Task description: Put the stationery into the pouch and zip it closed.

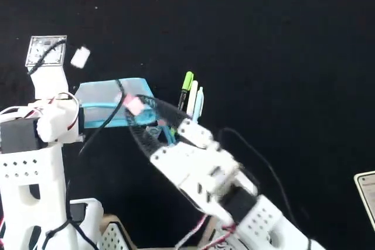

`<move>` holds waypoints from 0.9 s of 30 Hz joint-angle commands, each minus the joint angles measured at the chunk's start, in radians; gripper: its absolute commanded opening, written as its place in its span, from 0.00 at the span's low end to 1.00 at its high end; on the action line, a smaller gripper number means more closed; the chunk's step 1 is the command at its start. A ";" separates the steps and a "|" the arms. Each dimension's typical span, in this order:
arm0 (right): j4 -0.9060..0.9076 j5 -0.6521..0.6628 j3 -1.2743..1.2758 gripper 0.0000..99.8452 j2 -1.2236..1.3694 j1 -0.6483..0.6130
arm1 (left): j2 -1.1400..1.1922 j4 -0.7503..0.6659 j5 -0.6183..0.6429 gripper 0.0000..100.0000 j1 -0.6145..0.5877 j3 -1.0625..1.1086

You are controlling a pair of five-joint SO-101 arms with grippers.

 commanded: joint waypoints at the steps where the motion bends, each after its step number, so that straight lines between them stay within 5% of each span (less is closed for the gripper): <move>1: -0.063 -0.002 -0.012 0.01 0.193 0.012 | 0.000 -0.017 0.008 0.03 -0.015 -0.054; 16: 0.075 -0.002 -0.266 0.01 0.239 -0.061 | 0.000 -0.015 0.008 0.03 -0.015 -0.053; 27: 0.334 -0.002 -0.096 0.01 -0.157 -0.123 | 0.000 -0.018 0.008 0.03 -0.012 -0.053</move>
